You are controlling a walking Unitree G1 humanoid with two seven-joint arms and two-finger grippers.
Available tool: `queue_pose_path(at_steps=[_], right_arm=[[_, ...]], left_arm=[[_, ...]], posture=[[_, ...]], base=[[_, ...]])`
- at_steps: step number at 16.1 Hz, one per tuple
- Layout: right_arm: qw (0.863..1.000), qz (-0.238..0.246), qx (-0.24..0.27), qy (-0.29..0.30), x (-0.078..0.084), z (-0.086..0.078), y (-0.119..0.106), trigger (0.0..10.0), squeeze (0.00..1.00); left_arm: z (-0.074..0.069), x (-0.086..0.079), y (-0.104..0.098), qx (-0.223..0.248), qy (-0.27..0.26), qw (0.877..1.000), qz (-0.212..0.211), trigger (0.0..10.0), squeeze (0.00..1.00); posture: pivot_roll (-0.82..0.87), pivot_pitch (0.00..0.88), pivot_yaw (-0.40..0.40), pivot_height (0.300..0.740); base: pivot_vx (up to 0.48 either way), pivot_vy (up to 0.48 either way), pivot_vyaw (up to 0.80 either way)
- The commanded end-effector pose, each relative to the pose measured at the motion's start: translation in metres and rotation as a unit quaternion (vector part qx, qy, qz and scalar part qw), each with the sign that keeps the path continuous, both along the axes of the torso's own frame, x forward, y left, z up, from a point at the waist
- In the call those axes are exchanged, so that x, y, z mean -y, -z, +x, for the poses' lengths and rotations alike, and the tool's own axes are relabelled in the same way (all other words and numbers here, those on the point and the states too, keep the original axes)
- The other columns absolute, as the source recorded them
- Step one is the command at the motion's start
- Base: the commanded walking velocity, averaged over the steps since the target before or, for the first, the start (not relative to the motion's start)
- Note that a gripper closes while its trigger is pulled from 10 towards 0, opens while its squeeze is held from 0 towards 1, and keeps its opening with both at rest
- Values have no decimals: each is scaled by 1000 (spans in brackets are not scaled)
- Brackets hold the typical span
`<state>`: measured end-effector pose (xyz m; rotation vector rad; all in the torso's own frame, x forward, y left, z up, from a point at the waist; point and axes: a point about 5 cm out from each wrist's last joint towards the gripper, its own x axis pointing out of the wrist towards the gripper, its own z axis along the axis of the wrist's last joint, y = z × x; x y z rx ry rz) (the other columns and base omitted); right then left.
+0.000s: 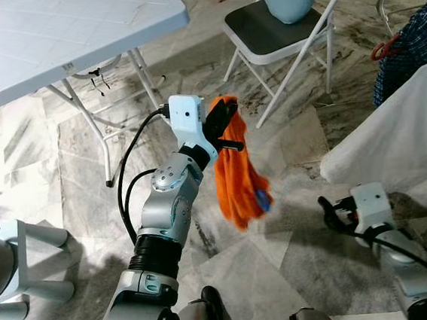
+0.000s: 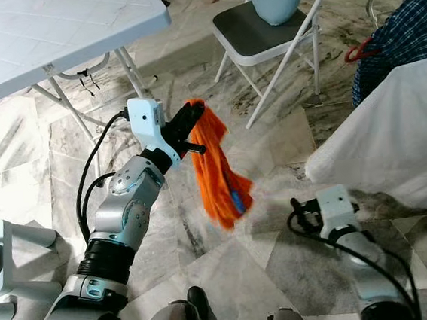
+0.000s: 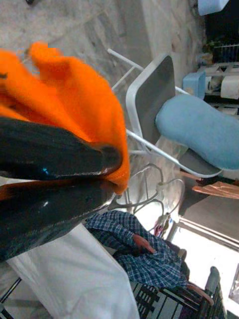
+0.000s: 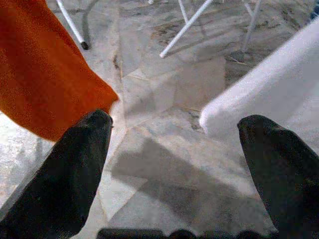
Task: Hang hanger
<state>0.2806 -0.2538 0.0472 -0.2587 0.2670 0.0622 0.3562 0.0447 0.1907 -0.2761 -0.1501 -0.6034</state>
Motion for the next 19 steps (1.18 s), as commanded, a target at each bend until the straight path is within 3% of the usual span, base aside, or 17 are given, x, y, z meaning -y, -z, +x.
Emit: queue_pose_path(at_steps=[1, 4, 5, 7, 10, 13, 14, 19], right_arm=[[1000, 7, -20, 0, -2, -5, 9, 10000, 0], [998, 35, -30, -40, -15, -12, 15, 10000, 0], [995, 57, -33, -74, -28, -16, 17, 10000, 0], [983, 89, -37, -154, -52, -25, 19, 10000, 0], [963, 140, -51, -223, -77, -36, 20, 10000, 0], [972, 164, 6, -170, -83, -20, 8, 10000, 0], [970, 196, 40, -141, -88, -9, -1, 10000, 0], [964, 225, 68, -126, -102, 7, -13, 10000, 0]], left_arm=[[1, -4, -14, 25, -3, 1000, -8, 4902, 0], [2, -2, -19, 30, 0, 999, -12, 4941, 0], [3, -2, -22, 33, 0, 999, -13, 4941, 0], [7, -4, -27, 38, -5, 999, -15, 4980, 0], [14, -6, -44, 56, -11, 998, -26, 5373, 0], [14, -4, -61, 72, -8, 996, -46, 5529, 0], [13, -3, -69, 78, -4, 995, -56, 5647, 0], [14, 0, -82, 88, 4, 994, -66, 5843, 0]], posture=[[-82, 218, 148, 740], [-82, 218, 149, 740], [-84, 217, 152, 740], [-87, 216, 153, 740], [-89, 215, 152, 740], [-85, 219, 152, 740], [-81, 219, 151, 740], [-54, 221, 161, 740]], base=[[0, 0, 0], [0, 0, 0], [0, 0, 0], [0, 0, 0], [0, 0, 0], [0, 0, 0], [0, 0, 0], [0, 0, 0]])
